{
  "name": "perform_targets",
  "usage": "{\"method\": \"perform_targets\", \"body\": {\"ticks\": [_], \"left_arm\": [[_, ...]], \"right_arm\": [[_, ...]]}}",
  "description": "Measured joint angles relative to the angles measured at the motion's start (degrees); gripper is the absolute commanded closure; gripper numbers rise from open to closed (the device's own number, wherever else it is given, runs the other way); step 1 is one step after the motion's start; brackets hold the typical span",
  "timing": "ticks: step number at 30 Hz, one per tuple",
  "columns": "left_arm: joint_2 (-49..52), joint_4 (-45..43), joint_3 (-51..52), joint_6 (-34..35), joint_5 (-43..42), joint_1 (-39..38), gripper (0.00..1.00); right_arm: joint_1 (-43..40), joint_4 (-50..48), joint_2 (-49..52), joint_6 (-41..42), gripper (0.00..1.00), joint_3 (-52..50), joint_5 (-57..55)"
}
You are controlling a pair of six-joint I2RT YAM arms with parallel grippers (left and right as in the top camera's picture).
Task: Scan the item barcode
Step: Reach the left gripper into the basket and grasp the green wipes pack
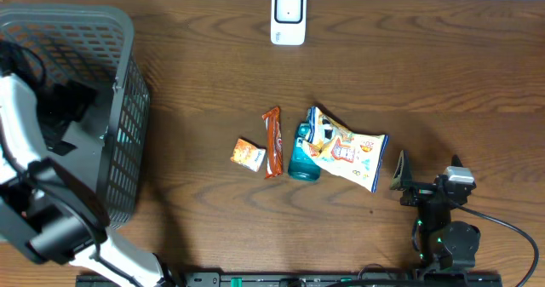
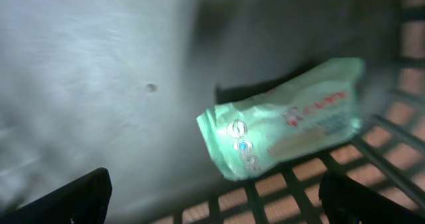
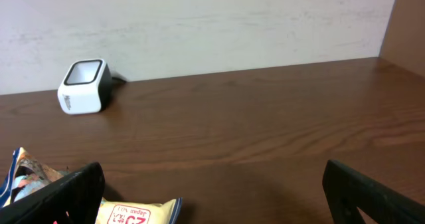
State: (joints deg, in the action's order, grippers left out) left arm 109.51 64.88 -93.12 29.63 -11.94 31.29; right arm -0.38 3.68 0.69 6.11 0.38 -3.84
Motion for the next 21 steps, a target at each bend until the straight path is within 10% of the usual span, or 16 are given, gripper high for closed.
{"method": "perform_targets", "body": {"ticks": [13,19,21], "left_arm": [[1.55,-18.10,15.74,-1.18,-4.39,-4.13,0.02],[-0.22,-25.09,19.52,-1.20,-4.92,-5.46,0.81],[-0.24,-25.79,19.98,-1.29,-6.16,-5.53,0.92]], "right_arm": [[0.00,0.00,0.00,0.00,0.01,0.00,0.00],[0.00,0.00,0.00,0.00,0.01,0.00,0.00],[0.00,0.00,0.00,0.00,0.01,0.00,0.00]]}}
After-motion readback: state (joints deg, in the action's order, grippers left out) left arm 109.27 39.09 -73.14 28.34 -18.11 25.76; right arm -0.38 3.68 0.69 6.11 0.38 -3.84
